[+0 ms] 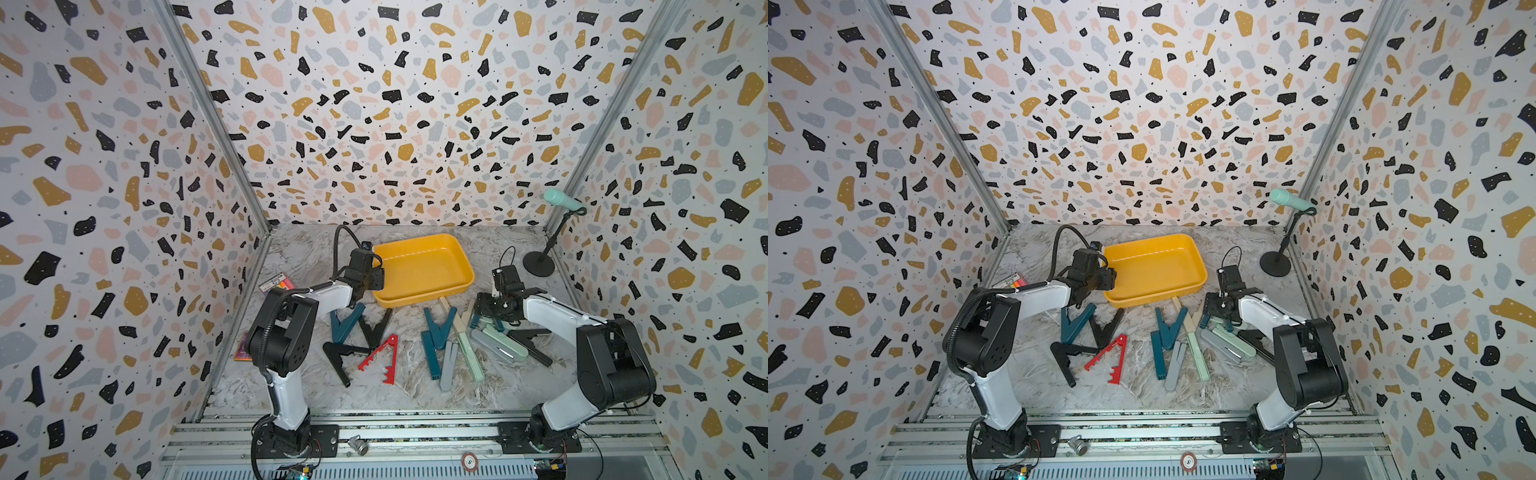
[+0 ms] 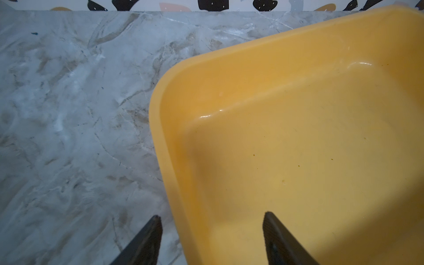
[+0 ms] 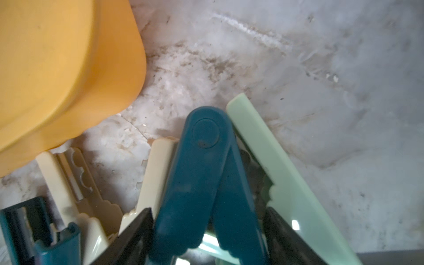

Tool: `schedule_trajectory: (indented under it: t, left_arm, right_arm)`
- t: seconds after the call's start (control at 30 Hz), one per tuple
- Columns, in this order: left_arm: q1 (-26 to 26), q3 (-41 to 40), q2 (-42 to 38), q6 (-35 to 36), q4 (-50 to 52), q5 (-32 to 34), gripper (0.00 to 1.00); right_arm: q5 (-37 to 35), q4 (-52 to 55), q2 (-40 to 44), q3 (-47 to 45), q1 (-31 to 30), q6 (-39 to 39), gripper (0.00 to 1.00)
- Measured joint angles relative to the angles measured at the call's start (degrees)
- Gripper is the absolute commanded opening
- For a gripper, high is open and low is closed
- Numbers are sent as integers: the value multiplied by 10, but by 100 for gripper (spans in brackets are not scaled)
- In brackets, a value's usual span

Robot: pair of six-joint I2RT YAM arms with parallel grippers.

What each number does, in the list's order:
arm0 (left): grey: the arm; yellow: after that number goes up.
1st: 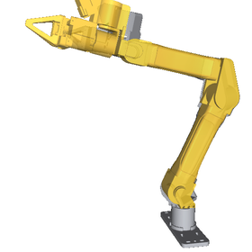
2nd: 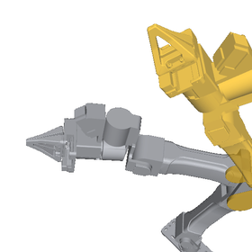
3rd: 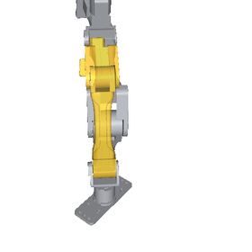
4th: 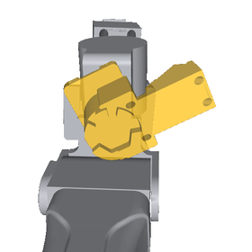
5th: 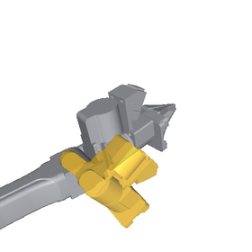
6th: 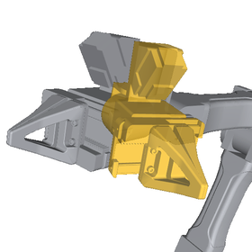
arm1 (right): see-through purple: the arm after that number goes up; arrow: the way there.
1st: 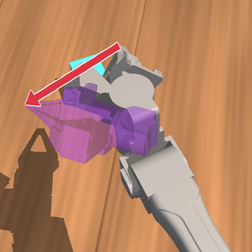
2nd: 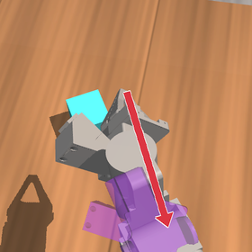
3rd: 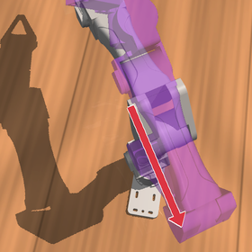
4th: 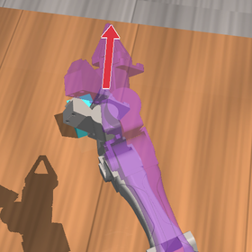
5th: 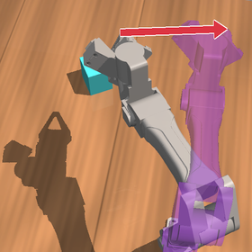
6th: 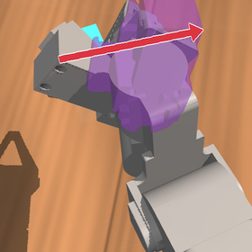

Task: Put the pruning pliers into the storage box
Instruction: Pick up the pruning pliers from the center of the board.

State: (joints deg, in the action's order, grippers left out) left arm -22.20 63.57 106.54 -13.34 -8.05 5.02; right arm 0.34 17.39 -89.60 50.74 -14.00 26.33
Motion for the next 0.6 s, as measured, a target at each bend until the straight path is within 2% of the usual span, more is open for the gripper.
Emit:
schedule_trajectory:
  t: [0.2, 0.43, 0.6]
  left_arm:
    - [1, -9, -12, -12, -15, 0, 81]
    - [5, -33, -36, -26, -29, 2, 82]
    - [13, -50, -47, -40, -50, 2, 82]
  right_arm:
    - [5, 4, 3, -1, 0, -3, 45]
    - [63, -14, 27, -30, 36, 3, 30]
    - [86, -16, 40, -40, 49, 6, 15]
